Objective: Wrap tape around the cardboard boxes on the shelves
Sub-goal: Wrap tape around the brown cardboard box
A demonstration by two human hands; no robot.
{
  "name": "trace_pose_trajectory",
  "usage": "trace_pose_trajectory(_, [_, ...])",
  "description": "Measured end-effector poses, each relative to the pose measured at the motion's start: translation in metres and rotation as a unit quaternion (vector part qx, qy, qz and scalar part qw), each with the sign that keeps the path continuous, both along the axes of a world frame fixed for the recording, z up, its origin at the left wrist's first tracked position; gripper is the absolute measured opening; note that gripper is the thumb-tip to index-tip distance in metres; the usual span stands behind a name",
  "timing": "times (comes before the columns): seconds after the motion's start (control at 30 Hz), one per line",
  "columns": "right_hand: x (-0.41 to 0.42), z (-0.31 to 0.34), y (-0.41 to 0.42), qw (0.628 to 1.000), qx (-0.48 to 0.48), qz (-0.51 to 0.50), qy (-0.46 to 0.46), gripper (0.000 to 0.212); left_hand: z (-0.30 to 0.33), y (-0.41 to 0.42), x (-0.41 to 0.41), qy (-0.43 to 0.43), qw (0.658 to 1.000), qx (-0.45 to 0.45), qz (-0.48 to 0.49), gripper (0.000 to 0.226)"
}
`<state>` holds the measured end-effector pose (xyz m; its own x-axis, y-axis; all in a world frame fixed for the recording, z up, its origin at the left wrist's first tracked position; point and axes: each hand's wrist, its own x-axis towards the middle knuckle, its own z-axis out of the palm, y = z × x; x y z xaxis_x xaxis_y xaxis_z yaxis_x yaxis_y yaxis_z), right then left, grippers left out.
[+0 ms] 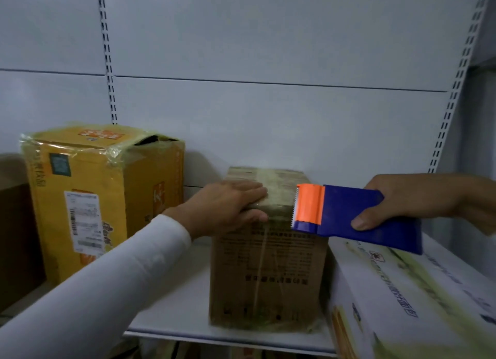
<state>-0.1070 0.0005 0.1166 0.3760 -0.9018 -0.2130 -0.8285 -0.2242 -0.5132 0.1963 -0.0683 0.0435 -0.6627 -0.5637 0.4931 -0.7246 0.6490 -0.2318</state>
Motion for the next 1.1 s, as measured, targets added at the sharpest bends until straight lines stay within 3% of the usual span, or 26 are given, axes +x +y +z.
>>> trace_pose_trajectory(0.27, [-0.02,0.002,0.0,0.999,0.032,0.024,0.009,0.057,-0.008,-0.021,0.03,0.013,0.998,-0.019,-0.053,0.067])
trace_pose_trajectory(0.53, [-0.08,-0.005,0.009,0.997,0.021,-0.066,-0.014,0.046,-0.004,-0.019,0.014,-0.005,0.996,-0.036,-0.083,0.06])
trace_pose_trajectory(0.63, [-0.076,-0.024,0.004,0.996,0.004,-0.087,-0.034,0.06,0.0,-0.011,0.008,-0.005,0.995,-0.034,-0.088,0.06])
trace_pose_trajectory(0.77, [-0.067,-0.037,0.0,0.995,-0.005,-0.095,-0.042,0.064,0.017,0.008,-0.016,-0.108,0.991,-0.072,0.023,0.075])
trace_pose_trajectory(0.87, [-0.064,-0.039,-0.006,0.995,-0.007,-0.091,-0.027,0.068,0.017,0.018,-0.059,-0.1,0.992,-0.064,0.05,0.084])
trace_pose_trajectory(1.03, [-0.068,-0.032,-0.006,0.996,-0.025,-0.091,0.001,0.04,-0.002,0.001,-0.097,-0.072,0.997,-0.036,-0.018,0.061])
trace_pose_trajectory(1.1, [-0.069,-0.025,-0.001,0.995,-0.025,-0.094,0.024,0.036,-0.005,-0.004,-0.095,-0.07,0.996,-0.058,-0.023,0.066])
